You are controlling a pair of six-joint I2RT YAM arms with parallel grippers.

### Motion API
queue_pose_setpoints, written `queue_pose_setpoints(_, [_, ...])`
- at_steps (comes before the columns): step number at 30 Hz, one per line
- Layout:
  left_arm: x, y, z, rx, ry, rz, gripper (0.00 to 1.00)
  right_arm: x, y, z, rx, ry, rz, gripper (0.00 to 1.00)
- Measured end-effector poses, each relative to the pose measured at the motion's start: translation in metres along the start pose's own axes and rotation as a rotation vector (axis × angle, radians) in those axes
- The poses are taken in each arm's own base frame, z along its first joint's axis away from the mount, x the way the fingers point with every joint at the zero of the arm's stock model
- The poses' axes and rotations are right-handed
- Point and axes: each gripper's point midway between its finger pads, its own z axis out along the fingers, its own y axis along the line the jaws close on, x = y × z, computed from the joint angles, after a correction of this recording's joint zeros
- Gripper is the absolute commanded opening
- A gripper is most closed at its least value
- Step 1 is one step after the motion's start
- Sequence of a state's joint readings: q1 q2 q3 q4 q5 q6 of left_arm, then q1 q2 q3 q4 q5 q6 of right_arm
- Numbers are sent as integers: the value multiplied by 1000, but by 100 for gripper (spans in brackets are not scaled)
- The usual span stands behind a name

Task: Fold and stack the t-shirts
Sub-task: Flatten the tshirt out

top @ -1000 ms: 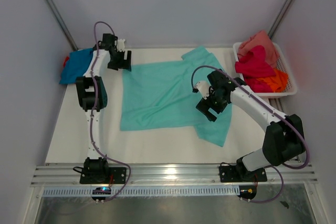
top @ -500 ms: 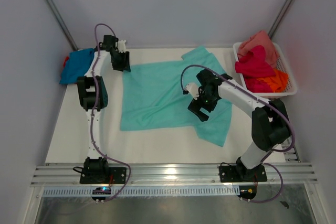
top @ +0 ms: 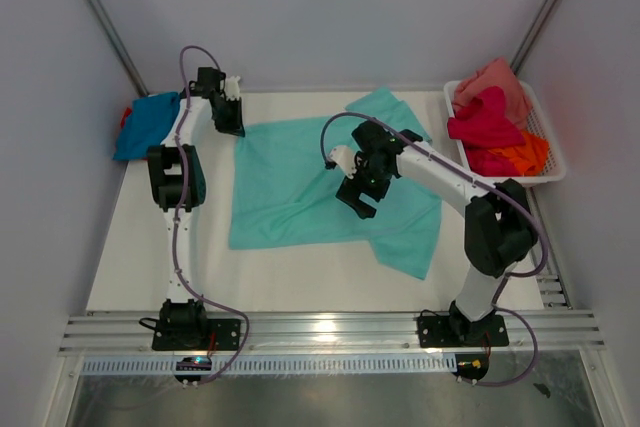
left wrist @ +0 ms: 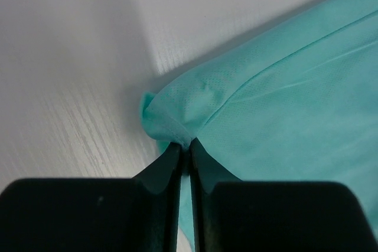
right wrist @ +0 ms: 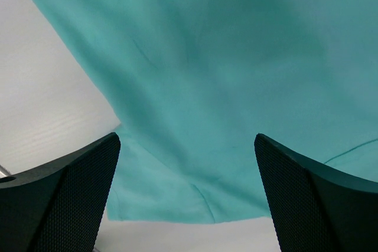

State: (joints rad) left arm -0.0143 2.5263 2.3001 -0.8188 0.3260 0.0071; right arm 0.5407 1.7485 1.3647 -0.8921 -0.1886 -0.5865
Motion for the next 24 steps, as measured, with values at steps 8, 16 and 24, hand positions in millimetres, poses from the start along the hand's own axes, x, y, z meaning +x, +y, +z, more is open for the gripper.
queue_pose_setpoints(8, [0,-1,1,6,0,-9,1,-104,12,6,-33,-154,-135,100])
queue_pose_setpoints(16, [0,-1,0,7,1,-9,0,-125,45,20,-131,-166,-214,99])
queue_pose_setpoints(24, [0,-2,0,9,1,-8,0,-115,49,34,-162,-136,-194,99])
